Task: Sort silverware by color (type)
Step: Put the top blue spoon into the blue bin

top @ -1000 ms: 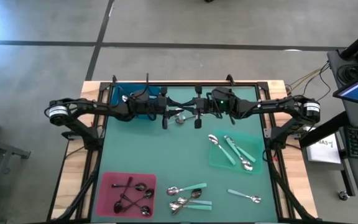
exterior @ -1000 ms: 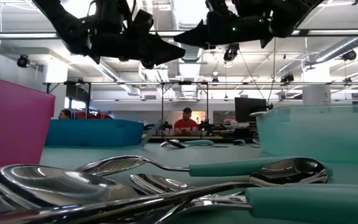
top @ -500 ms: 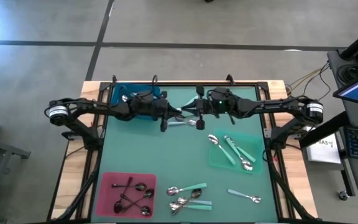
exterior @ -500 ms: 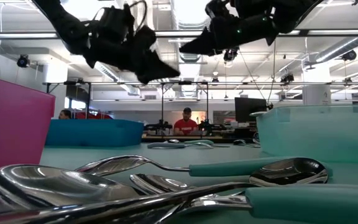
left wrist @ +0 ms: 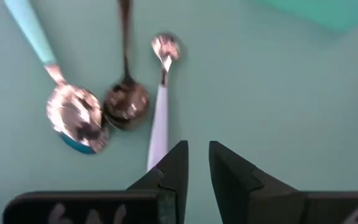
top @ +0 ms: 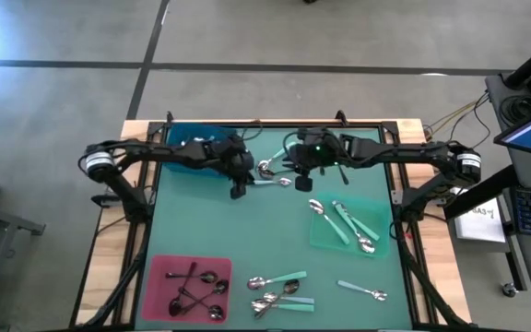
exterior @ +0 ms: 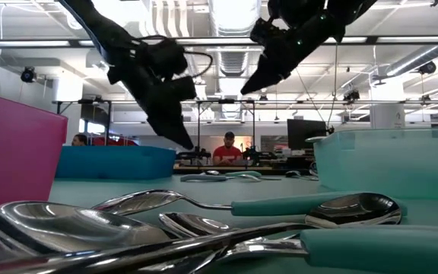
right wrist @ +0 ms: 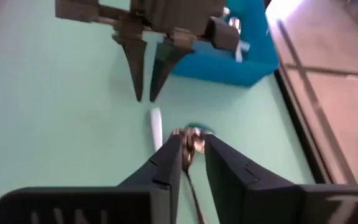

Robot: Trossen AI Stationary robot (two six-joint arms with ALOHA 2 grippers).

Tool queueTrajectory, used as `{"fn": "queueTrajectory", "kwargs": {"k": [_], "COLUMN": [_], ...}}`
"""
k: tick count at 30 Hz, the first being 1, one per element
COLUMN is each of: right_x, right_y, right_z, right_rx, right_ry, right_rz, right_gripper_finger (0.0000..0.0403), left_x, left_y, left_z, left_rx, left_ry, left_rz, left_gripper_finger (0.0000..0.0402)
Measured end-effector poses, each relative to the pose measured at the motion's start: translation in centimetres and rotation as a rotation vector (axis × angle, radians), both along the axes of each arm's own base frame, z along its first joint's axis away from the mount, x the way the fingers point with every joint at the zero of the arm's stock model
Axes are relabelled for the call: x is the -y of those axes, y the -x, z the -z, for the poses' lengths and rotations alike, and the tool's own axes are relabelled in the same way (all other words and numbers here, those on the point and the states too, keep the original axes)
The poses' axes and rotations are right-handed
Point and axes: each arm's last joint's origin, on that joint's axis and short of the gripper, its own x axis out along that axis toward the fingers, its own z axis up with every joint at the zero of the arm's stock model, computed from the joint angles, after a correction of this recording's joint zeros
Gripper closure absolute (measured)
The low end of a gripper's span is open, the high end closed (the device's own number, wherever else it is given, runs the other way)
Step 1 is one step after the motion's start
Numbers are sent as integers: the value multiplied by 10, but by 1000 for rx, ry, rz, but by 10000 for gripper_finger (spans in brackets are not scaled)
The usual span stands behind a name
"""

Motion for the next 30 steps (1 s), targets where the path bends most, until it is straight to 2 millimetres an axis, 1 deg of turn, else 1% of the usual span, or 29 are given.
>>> {"fn": "queueTrajectory", "kwargs": {"k": [5,10,15,19,25,30], "right_x": [-1,-2,-2,-2,-2,-2], "right_y": [3,6,7,7,8,9], "right_z": [5,10,11,12,13,14], "right_rx": [-58,-107,-129,-137,-149,-154], "right_ry": [-17,-30,-33,-29,-32,-35], "right_rz": [1,1,0,-5,-6,-5], "right_gripper_finger": [307,289,287,291,293,292], "left_x": [-5,-9,-13,-15,-14,-13], "left_y": [-9,-20,-28,-31,-30,-29], "left_z": [15,29,42,51,58,57], "left_rx": [-58,-93,-126,-154,-198,-200], "left_ry": [-40,-35,-24,-18,3,20], "left_rz": [-28,-36,-39,-53,-58,-80], "left_gripper_finger": [338,337,336,336,341,362]}}
